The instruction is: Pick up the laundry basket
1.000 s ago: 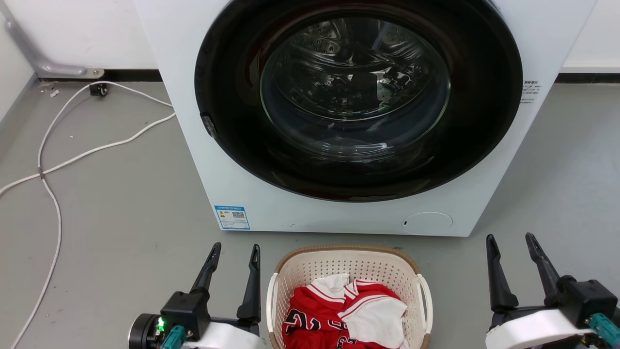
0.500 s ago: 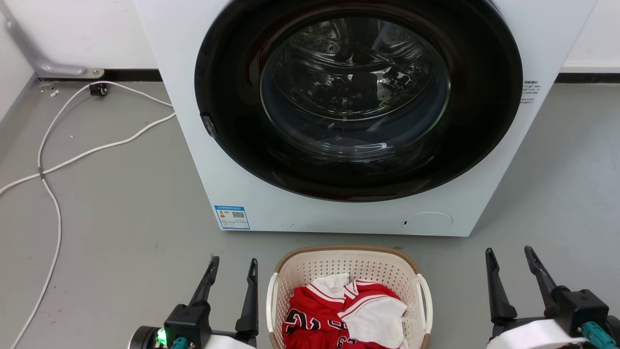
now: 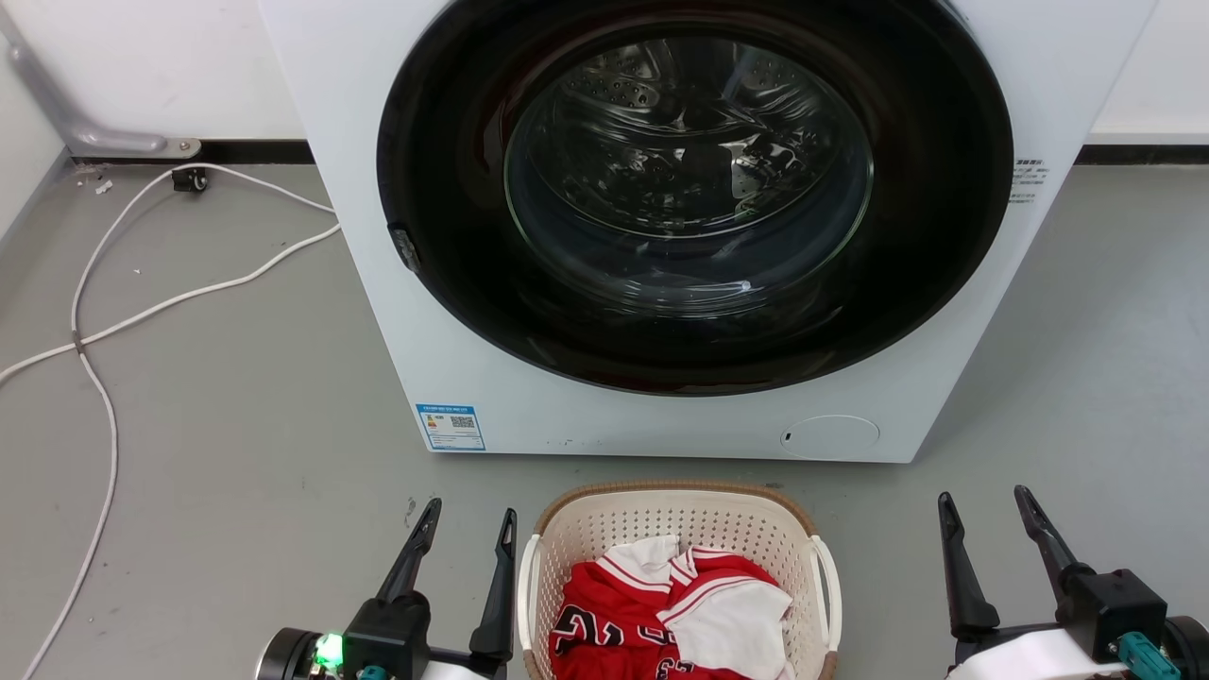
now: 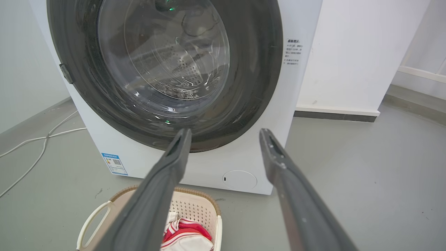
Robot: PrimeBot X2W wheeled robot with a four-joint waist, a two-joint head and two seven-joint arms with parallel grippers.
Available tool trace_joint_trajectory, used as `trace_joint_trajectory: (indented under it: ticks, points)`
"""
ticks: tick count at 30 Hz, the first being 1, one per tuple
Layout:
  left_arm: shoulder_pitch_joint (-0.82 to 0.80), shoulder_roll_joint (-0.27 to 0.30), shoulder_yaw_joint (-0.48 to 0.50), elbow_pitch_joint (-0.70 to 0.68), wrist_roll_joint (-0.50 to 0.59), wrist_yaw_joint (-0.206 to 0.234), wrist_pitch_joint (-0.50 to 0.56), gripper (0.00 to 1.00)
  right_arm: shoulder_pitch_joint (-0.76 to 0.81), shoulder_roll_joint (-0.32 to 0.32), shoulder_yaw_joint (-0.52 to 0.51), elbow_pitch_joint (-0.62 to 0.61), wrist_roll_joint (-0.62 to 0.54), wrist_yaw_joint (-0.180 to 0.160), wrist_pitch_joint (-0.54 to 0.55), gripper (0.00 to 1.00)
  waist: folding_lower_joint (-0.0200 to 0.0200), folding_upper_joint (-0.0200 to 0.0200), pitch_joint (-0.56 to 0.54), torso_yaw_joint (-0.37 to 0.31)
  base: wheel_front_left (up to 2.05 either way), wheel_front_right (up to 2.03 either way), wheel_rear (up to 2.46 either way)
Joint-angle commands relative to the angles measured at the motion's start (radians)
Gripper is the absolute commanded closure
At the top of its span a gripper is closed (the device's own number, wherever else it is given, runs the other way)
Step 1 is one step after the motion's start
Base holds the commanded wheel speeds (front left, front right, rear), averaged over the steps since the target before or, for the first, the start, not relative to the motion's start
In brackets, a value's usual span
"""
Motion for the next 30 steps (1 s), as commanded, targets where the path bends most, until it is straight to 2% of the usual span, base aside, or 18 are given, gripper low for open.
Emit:
trace_joint_trajectory:
  ticks: [1,11,17,24,30]
  points:
    - [0.010,-0.001,0.005,0.002,0.000,-0.002,-0.008,0.00,-0.001,-0.003,0.000,0.002,0.005,0.000,-0.002,0.00,0.0001,0.0000,-0.001,0.000,0.00,0.00,0.00]
    - [0.012,-0.003,0.005,0.003,-0.006,-0.005,-0.007,0.00,-0.004,-0.003,-0.003,0.011,0.012,0.000,-0.002,0.00,0.0001,0.0000,0.003,-0.002,0.00,0.00,0.00]
    - [-0.006,-0.003,0.003,0.017,-0.018,-0.005,-0.007,0.00,-0.025,-0.003,-0.015,0.001,0.012,0.000,-0.002,0.00,0.0001,0.0000,0.042,-0.006,0.00,0.00,0.00]
    - [-0.127,-0.003,0.028,0.103,0.003,-0.028,-0.005,0.00,-0.100,-0.002,-0.019,0.025,-0.008,0.000,-0.002,0.00,0.0001,0.0000,0.203,-0.016,0.00,0.00,0.00]
    - [-0.279,-0.003,0.047,0.185,0.014,-0.043,-0.005,0.00,-0.220,-0.002,-0.019,0.112,-0.030,0.000,-0.002,0.00,0.0001,0.0000,0.374,-0.009,0.00,0.00,0.00]
